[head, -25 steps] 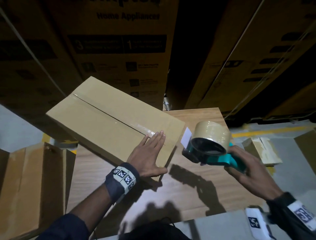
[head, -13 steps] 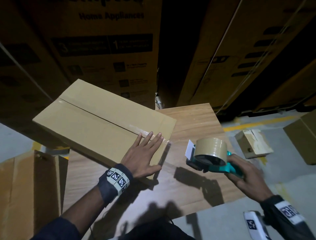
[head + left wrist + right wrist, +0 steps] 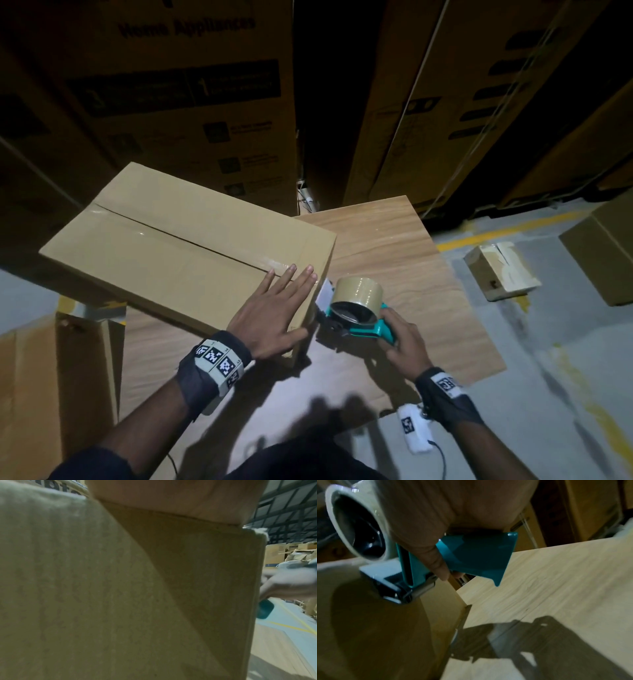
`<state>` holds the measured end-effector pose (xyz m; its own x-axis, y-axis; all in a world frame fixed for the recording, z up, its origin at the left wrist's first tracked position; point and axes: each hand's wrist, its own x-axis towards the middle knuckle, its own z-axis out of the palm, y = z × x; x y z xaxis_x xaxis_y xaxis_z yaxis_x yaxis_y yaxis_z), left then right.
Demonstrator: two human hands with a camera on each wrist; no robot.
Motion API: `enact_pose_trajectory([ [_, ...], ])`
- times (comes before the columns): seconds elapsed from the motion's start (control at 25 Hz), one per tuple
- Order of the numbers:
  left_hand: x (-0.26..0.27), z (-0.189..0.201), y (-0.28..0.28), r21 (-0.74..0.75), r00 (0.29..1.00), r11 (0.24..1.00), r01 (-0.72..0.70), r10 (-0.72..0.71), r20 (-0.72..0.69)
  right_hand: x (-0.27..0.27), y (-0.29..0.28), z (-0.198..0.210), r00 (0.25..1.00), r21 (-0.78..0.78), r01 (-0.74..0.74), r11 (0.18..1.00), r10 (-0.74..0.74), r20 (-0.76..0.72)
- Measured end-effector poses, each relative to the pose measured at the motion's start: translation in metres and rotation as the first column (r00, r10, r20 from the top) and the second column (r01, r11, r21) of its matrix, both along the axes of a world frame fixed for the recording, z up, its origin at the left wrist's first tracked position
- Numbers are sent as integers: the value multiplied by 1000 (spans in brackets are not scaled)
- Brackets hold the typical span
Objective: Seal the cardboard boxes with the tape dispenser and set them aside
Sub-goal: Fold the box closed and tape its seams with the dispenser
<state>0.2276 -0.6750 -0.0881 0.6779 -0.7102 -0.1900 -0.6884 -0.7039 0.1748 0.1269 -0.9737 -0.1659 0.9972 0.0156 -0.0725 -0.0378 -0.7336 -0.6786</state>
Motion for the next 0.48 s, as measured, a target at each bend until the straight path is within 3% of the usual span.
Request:
enact_pose_trajectory([
  [0.48, 2, 2, -2, 15, 999, 1000, -4, 5, -51, 19, 10, 12, 979, -330, -200, 922, 175, -103],
])
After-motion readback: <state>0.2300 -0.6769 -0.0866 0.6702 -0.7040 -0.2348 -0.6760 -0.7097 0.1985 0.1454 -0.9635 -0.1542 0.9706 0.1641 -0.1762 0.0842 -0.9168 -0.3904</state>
